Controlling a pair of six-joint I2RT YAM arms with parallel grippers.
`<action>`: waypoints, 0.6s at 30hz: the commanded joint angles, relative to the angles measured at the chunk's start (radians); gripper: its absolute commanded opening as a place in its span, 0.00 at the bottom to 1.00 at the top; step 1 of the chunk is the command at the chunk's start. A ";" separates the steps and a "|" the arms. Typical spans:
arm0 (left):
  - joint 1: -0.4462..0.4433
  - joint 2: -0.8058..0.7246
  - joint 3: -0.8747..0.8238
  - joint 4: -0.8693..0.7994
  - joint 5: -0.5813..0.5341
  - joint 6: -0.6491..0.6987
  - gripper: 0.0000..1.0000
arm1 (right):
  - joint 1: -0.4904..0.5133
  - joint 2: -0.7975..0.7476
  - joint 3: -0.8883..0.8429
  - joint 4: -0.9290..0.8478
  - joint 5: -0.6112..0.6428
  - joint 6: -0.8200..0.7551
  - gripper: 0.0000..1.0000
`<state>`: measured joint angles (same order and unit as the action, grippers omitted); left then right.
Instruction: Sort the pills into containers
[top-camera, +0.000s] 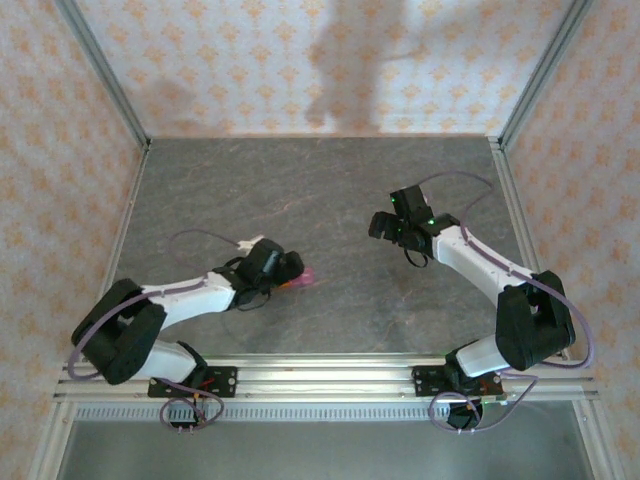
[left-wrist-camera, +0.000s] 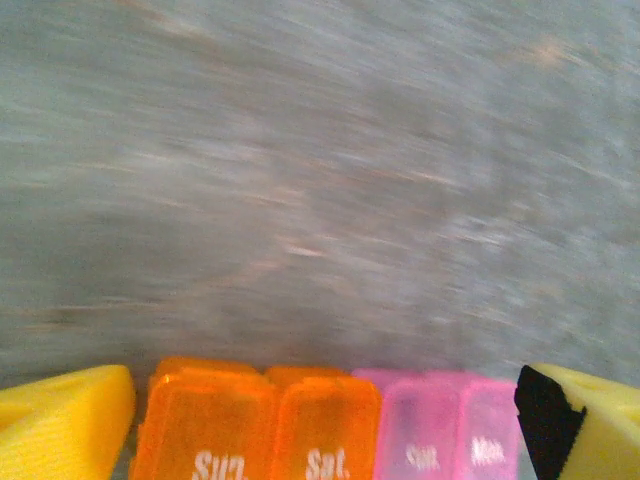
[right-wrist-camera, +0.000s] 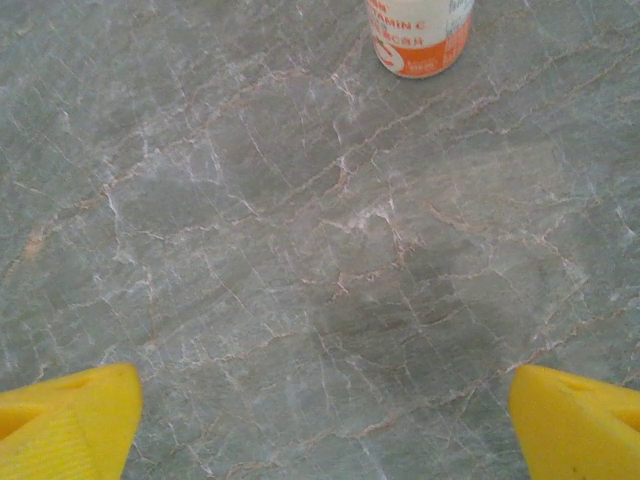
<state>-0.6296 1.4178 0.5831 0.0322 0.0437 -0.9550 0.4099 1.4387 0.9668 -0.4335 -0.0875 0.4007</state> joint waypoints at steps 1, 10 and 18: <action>-0.035 0.045 0.073 0.092 0.036 -0.030 1.00 | 0.007 -0.033 -0.032 -0.015 -0.012 0.001 0.94; -0.026 0.049 0.248 -0.083 -0.026 0.112 1.00 | 0.025 -0.026 -0.045 0.002 -0.103 -0.052 0.90; 0.134 0.022 0.344 -0.231 -0.038 0.245 1.00 | 0.158 0.076 -0.022 0.060 -0.147 0.027 0.89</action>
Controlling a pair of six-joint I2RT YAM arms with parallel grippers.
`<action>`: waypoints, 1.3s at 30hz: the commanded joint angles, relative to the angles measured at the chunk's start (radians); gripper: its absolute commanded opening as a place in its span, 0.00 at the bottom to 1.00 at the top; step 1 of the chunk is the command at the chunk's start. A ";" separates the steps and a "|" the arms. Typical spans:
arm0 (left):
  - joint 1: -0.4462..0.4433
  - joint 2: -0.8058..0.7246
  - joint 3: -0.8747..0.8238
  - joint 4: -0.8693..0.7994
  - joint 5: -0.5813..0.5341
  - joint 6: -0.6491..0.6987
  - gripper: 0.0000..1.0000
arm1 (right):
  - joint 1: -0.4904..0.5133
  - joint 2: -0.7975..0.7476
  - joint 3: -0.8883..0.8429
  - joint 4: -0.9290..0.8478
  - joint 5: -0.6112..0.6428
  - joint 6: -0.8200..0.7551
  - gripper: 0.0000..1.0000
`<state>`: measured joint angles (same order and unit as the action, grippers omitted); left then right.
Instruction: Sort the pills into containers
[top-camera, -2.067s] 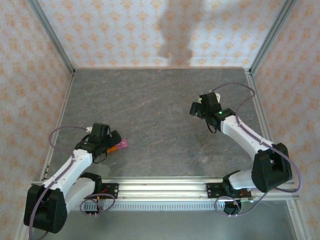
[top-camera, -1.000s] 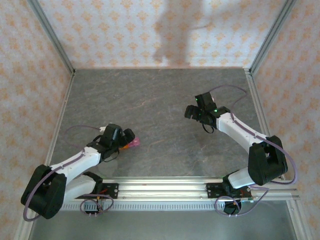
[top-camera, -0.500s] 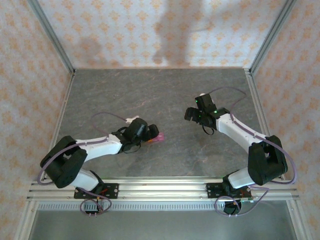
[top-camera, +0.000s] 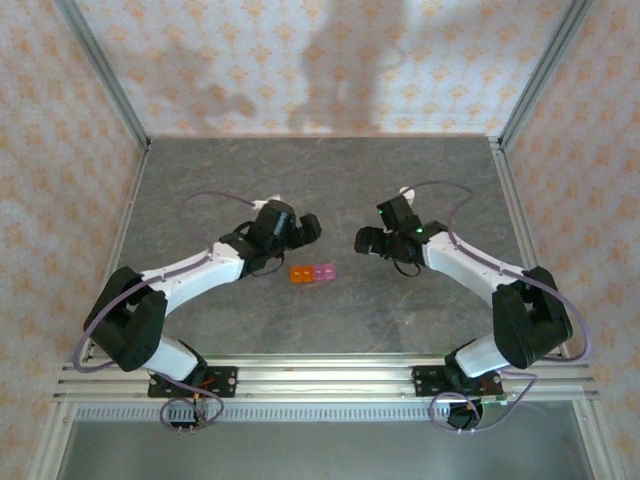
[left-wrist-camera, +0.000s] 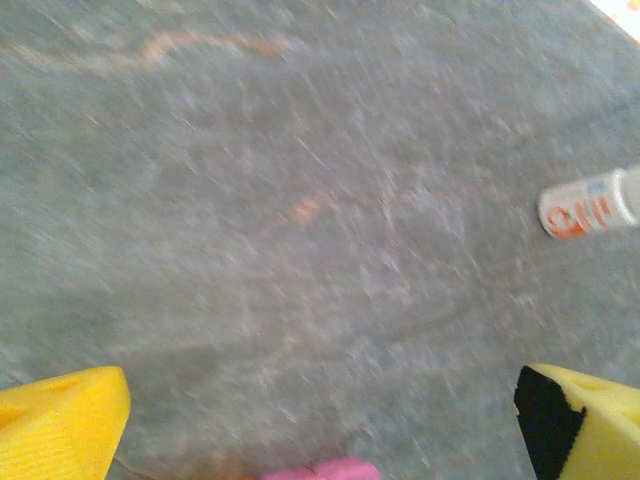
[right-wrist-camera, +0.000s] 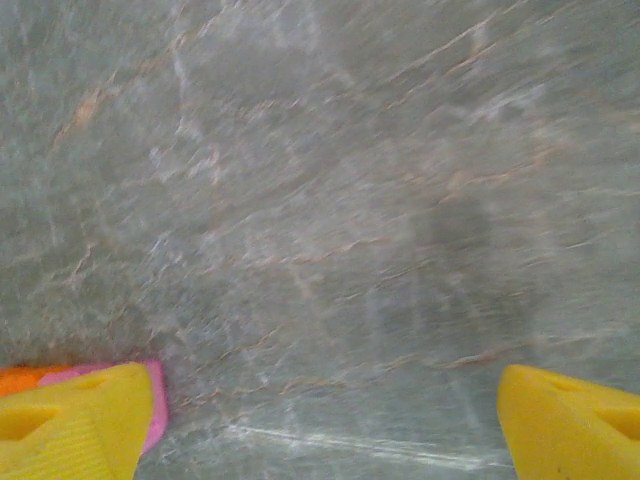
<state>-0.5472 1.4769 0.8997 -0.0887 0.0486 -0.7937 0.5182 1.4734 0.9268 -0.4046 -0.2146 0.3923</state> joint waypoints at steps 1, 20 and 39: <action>0.073 -0.044 0.029 -0.120 -0.045 0.093 1.00 | 0.069 0.059 0.028 0.034 -0.017 0.044 0.89; 0.282 -0.108 -0.021 -0.157 0.023 0.150 1.00 | 0.290 0.324 0.210 0.093 -0.007 0.151 0.87; 0.426 -0.161 -0.032 -0.181 0.112 0.186 1.00 | 0.383 0.220 0.259 -0.065 -0.011 -0.075 0.87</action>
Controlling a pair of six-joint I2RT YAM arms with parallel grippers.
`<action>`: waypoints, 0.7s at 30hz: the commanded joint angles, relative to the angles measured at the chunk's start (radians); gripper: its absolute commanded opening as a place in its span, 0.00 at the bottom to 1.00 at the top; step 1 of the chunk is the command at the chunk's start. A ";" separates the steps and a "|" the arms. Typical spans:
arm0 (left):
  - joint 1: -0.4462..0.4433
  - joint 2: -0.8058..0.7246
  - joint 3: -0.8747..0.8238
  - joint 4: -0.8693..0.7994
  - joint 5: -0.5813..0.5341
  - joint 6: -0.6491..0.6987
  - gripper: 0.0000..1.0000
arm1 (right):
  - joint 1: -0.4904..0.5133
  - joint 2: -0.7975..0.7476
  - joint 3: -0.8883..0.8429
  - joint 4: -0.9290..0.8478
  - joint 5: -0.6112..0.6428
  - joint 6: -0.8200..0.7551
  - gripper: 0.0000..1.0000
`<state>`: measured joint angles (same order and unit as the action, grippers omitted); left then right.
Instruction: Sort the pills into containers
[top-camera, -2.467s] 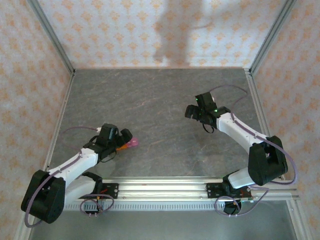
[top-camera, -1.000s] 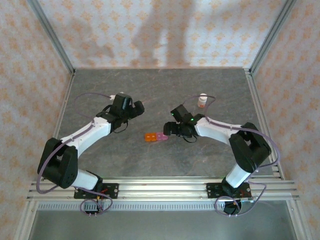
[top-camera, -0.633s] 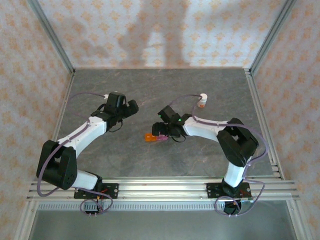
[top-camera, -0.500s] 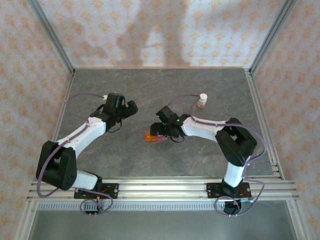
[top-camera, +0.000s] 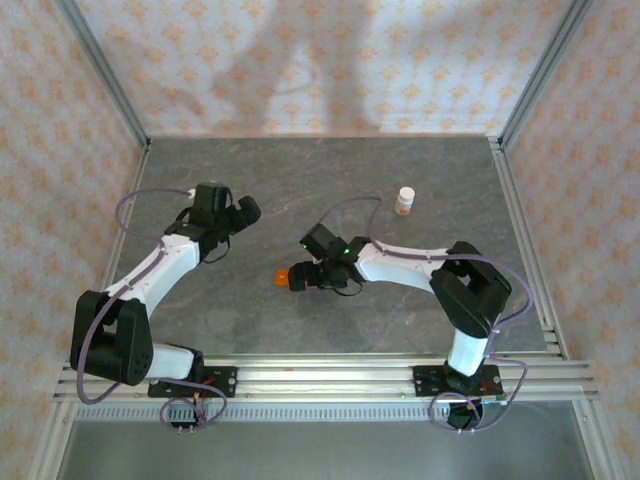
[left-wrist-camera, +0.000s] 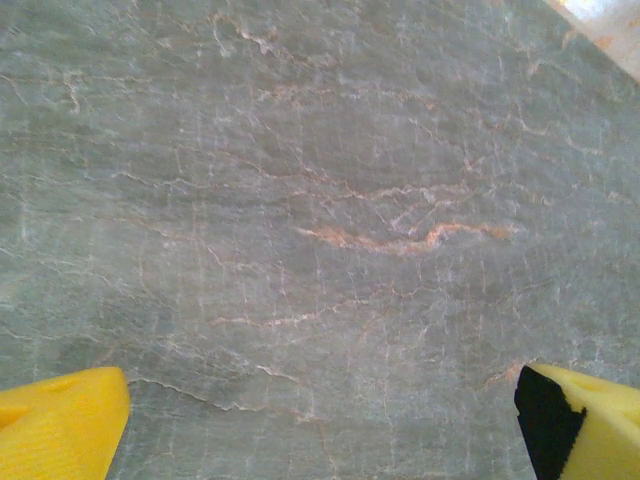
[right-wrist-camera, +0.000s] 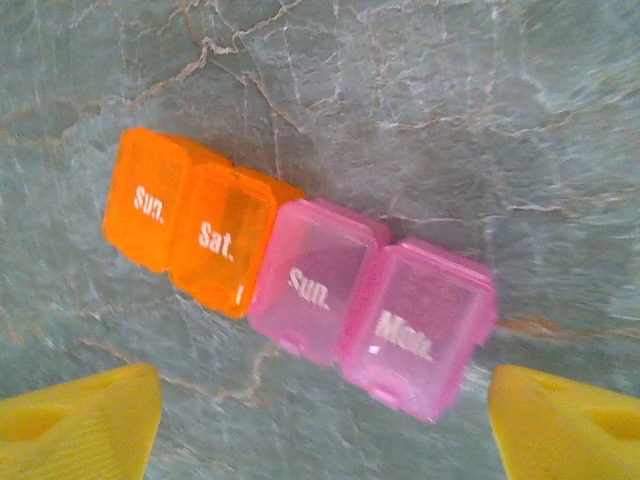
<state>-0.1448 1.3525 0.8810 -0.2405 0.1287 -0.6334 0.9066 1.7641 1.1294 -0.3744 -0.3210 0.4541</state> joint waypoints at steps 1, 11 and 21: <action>0.034 -0.046 -0.017 -0.029 0.041 0.028 1.00 | -0.006 -0.069 0.080 -0.129 0.127 -0.199 0.88; 0.073 -0.094 -0.036 -0.050 0.081 0.037 1.00 | -0.007 0.053 0.161 -0.150 0.106 -0.657 0.88; 0.085 -0.069 -0.030 -0.039 0.112 0.029 1.00 | -0.006 0.140 0.209 -0.182 0.073 -0.731 0.88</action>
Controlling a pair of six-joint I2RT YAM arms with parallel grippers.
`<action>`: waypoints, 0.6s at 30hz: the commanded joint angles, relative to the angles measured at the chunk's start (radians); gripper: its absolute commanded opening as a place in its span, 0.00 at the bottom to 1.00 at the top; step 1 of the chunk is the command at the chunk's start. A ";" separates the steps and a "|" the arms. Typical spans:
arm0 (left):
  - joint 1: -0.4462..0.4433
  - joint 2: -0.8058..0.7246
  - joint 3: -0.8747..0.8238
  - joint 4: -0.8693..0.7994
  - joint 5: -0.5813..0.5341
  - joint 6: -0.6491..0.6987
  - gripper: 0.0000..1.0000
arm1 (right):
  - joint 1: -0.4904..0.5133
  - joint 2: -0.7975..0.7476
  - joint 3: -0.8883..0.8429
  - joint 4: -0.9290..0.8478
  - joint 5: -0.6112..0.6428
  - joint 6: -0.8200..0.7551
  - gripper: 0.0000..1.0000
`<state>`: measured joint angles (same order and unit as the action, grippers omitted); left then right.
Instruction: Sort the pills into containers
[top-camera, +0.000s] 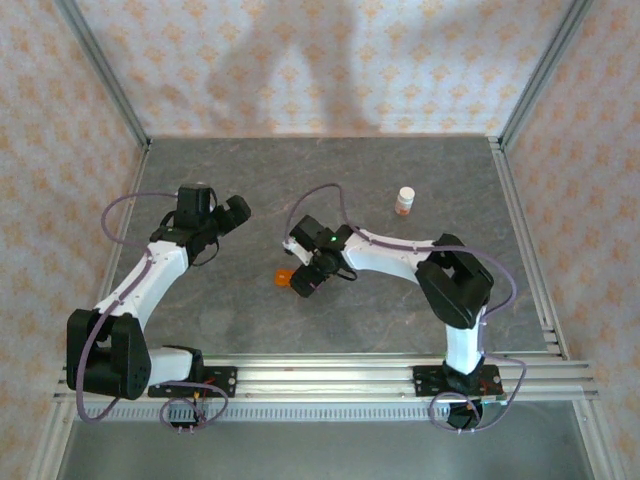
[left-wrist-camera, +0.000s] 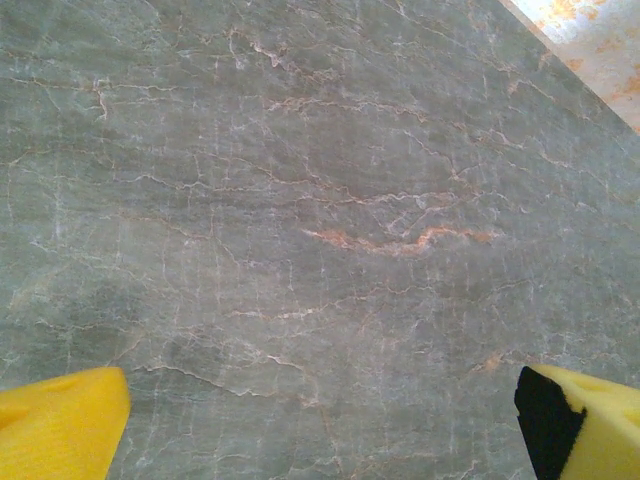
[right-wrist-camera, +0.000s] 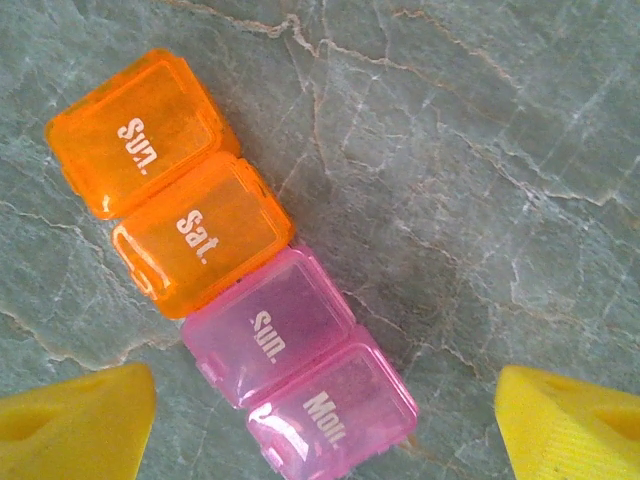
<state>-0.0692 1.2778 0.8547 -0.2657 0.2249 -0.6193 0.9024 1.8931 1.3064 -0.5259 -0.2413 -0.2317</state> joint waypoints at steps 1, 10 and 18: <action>0.010 0.009 -0.001 -0.013 0.020 0.015 1.00 | 0.000 0.017 0.032 -0.031 -0.009 -0.048 0.87; 0.013 0.031 0.002 0.005 0.041 0.003 1.00 | -0.001 0.067 0.039 -0.025 -0.034 -0.048 0.81; 0.014 0.033 -0.007 0.021 0.052 -0.010 1.00 | 0.000 0.075 0.018 0.018 -0.015 -0.029 0.75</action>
<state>-0.0643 1.3029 0.8547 -0.2642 0.2596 -0.6266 0.9024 1.9591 1.3220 -0.5270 -0.2691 -0.2657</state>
